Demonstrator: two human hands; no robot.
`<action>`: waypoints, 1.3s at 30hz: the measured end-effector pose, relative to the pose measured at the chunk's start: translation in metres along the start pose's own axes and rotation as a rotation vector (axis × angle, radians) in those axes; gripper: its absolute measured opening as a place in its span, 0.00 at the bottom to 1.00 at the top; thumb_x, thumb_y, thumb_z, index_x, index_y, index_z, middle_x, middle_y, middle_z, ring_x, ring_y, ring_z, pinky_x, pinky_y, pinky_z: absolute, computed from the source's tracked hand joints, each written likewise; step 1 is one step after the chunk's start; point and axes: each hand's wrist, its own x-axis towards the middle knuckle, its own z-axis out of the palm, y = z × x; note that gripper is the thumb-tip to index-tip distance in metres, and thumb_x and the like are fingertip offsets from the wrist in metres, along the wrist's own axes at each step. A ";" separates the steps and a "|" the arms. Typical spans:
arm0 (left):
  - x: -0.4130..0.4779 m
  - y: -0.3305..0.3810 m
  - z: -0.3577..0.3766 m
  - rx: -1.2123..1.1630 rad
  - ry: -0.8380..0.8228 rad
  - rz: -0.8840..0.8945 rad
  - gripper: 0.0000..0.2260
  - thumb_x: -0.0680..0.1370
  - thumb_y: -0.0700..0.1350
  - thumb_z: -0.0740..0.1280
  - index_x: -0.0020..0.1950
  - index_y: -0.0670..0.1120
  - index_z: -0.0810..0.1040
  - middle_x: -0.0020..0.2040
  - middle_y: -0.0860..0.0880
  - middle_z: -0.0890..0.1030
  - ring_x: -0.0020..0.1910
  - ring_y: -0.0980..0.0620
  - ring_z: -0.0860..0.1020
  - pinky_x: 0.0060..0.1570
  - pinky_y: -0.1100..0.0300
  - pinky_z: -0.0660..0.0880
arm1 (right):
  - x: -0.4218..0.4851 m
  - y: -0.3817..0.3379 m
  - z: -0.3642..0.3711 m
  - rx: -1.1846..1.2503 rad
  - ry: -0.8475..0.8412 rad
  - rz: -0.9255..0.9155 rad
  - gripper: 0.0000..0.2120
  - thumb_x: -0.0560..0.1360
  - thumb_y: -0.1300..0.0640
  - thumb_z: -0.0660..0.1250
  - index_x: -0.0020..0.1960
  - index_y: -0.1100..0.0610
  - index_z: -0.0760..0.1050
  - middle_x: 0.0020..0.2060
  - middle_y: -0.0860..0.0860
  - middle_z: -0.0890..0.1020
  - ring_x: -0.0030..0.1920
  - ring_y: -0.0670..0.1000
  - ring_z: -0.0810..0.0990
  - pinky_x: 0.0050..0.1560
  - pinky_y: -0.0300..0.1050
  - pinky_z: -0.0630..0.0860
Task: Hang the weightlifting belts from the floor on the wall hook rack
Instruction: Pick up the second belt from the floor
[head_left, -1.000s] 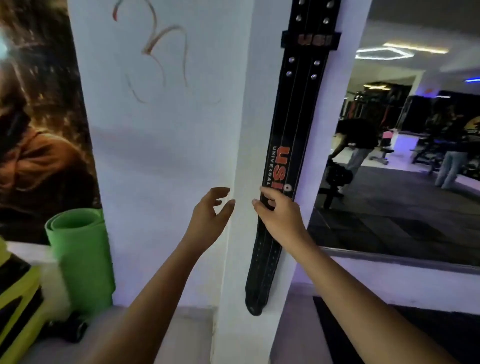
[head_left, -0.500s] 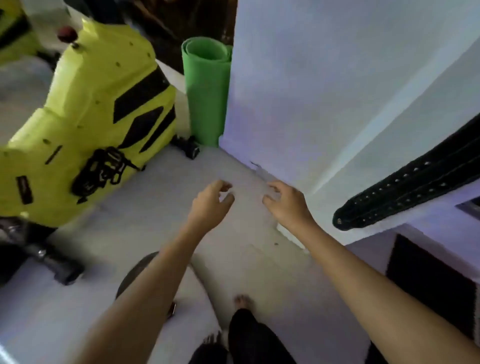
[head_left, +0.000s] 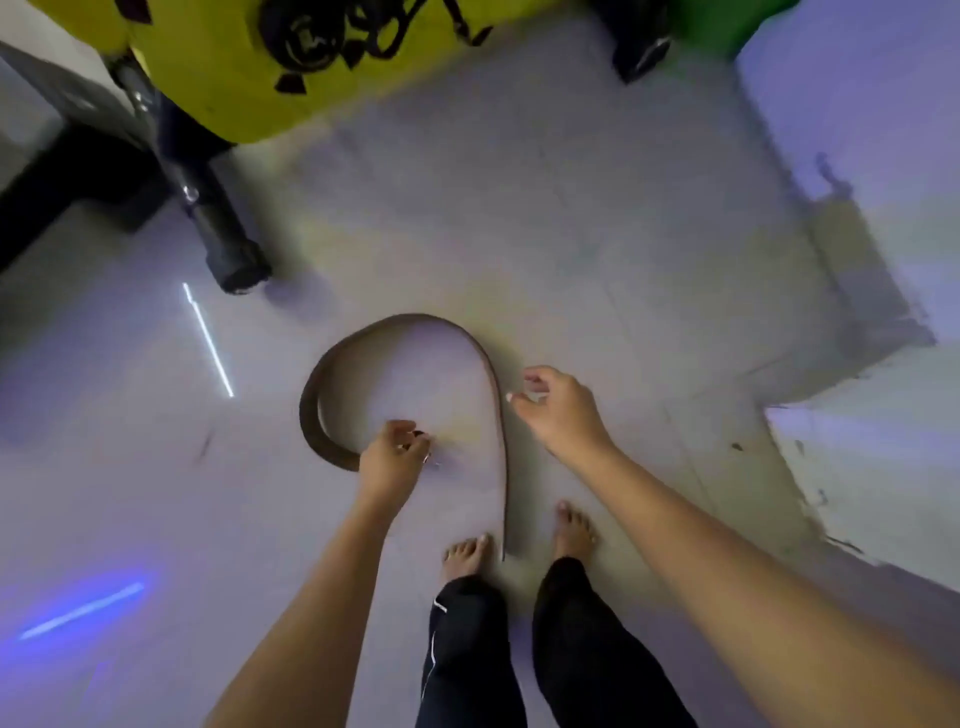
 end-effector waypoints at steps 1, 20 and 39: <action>0.020 -0.022 0.009 0.041 0.000 -0.018 0.06 0.77 0.41 0.63 0.40 0.49 0.75 0.45 0.44 0.74 0.45 0.47 0.72 0.42 0.59 0.66 | 0.020 0.011 0.022 -0.014 -0.039 -0.004 0.19 0.74 0.57 0.67 0.64 0.60 0.74 0.61 0.58 0.79 0.61 0.55 0.77 0.57 0.38 0.69; 0.206 -0.231 0.102 0.861 0.043 0.285 0.11 0.78 0.47 0.62 0.56 0.43 0.75 0.55 0.42 0.80 0.55 0.39 0.77 0.53 0.51 0.70 | 0.164 0.152 0.240 0.148 -0.180 0.054 0.18 0.72 0.57 0.70 0.61 0.60 0.75 0.58 0.59 0.80 0.53 0.52 0.78 0.51 0.38 0.68; -0.171 0.185 -0.080 0.003 -0.366 0.769 0.14 0.78 0.39 0.64 0.63 0.41 0.74 0.53 0.47 0.79 0.51 0.54 0.74 0.41 0.78 0.69 | -0.176 -0.094 -0.148 0.624 0.138 -0.312 0.28 0.71 0.65 0.71 0.66 0.55 0.63 0.50 0.47 0.75 0.51 0.47 0.76 0.49 0.34 0.74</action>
